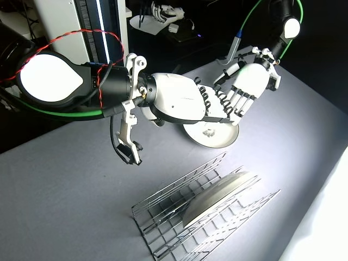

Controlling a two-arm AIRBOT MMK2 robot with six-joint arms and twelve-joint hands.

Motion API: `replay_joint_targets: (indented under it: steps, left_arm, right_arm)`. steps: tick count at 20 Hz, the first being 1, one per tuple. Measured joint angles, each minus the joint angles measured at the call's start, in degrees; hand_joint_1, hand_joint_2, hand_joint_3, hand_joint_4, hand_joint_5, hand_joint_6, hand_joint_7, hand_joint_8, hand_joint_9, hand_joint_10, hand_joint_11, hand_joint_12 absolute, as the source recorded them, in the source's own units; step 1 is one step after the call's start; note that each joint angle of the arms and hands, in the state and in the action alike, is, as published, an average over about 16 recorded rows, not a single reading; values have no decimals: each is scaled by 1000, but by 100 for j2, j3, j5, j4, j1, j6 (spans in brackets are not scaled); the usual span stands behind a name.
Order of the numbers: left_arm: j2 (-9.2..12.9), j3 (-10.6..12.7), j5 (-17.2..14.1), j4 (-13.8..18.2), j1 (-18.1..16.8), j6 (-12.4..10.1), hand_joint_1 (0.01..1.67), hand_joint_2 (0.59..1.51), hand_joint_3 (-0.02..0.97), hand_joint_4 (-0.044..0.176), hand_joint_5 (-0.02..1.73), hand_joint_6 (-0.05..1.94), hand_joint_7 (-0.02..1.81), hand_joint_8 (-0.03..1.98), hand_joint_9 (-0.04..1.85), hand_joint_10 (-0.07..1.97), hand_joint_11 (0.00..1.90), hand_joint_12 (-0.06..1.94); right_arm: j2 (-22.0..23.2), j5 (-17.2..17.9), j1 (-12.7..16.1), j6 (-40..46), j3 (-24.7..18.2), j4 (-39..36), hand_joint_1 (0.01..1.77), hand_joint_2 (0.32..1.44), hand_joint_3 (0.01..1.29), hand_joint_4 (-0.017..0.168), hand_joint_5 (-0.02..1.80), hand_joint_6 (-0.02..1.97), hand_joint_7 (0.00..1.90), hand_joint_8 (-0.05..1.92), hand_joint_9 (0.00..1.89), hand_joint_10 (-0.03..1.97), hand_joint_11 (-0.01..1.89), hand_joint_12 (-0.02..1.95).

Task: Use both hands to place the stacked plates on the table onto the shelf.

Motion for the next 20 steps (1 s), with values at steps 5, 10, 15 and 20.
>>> replay_joint_targets:
  steps: [5,10,15,20]
  left_arm:
    - [-58,78,7,-61,126,-27,14,1140,18,-1,8,-6,15,-11,18,5,15,-22]
    - [-82,122,7,-143,286,-83,14,1130,18,-5,-1,-18,10,-10,17,5,15,-22]
    - [-89,129,-5,-263,465,-153,14,1120,18,-8,-6,-29,2,-11,17,0,15,-22]
    - [-94,125,-17,-376,596,-202,14,1116,18,-9,-8,-32,-2,-13,17,-8,15,-23]
  right_arm:
    - [0,-19,-104,2,-99,-116,1221,757,14,1,19,17,22,17,12,22,21,-1]
    - [-26,-60,-199,2,-158,-207,1218,764,14,1,20,16,22,17,12,22,21,-1]
    - [-140,-165,-263,3,-173,-252,1221,773,14,2,21,17,22,17,15,22,21,-1]
    - [-404,-294,-305,3,-57,-295,1241,783,14,1,21,16,22,17,18,22,21,-2]
